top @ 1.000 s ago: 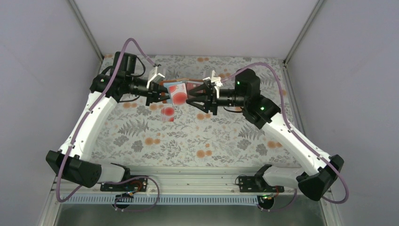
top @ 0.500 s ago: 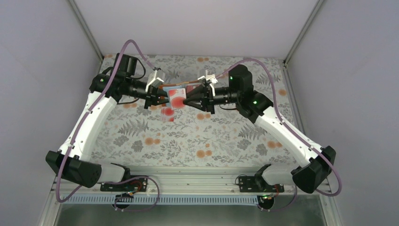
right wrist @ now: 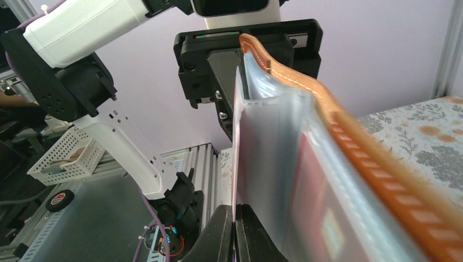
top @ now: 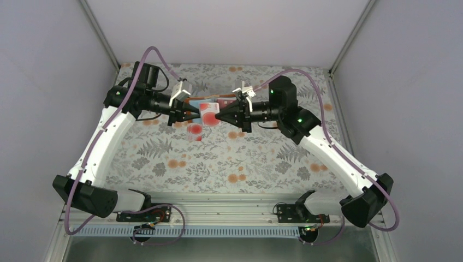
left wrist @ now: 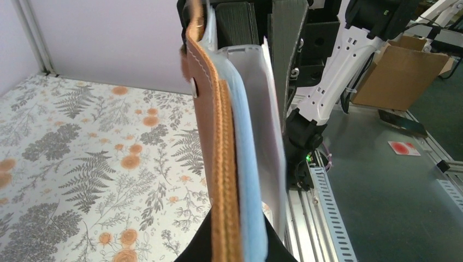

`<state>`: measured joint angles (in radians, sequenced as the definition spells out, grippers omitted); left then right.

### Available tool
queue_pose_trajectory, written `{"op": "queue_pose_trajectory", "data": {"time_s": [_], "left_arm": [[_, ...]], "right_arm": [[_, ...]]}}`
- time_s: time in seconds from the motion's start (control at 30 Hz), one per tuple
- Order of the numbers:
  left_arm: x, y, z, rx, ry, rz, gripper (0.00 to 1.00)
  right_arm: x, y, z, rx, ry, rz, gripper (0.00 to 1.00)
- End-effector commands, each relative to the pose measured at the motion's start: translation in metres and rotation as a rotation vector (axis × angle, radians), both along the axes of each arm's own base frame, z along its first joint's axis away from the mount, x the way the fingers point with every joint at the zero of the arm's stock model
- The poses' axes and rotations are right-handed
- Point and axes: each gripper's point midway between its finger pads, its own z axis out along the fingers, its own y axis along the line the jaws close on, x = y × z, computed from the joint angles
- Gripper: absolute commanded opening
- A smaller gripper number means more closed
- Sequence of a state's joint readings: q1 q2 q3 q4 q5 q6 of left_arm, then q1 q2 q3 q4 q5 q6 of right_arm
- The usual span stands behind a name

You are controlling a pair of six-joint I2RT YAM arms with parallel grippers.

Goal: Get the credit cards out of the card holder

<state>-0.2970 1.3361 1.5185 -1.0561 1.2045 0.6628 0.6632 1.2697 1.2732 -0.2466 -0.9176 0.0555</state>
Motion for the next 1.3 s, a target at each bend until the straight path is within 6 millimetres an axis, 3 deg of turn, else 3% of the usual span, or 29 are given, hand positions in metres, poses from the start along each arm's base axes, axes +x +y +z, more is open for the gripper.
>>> {"op": "queue_pose_trajectory", "data": {"time_s": [0.0, 0.23, 0.43, 0.7, 0.97, 1.13, 1.27], "left_arm": [[-0.007, 0.000, 0.013, -0.024, -0.064, -0.018, 0.03], [-0.007, -0.001, 0.013, -0.040, -0.041, -0.032, 0.03], [-0.006, -0.001, 0.012, -0.036, -0.038, -0.029, 0.02], [-0.007, 0.000, 0.010, -0.029, -0.048, -0.026, 0.03], [-0.008, 0.000, 0.010, -0.031, -0.043, -0.027, 0.02], [-0.010, -0.001, 0.010, -0.042, -0.039, -0.041, 0.03], [-0.017, -0.001, 0.013, -0.079, -0.034, -0.081, 0.24]], "right_arm": [[0.002, -0.011, 0.009, 0.005, -0.029, -0.046, 0.04], [-0.001, -0.007, 0.007, 0.010, -0.010, 0.000, 0.12], [-0.003, -0.008, 0.008, 0.016, -0.025, 0.001, 0.04], [0.020, -0.021, 0.008, 0.001, -0.046, -0.171, 0.04], [0.024, -0.033, 0.012, 0.003, -0.058, -0.218, 0.04], [0.021, -0.029, 0.012, 0.014, -0.039, -0.185, 0.04], [0.025, -0.025, 0.015, 0.049, -0.025, -0.182, 0.04]]}}
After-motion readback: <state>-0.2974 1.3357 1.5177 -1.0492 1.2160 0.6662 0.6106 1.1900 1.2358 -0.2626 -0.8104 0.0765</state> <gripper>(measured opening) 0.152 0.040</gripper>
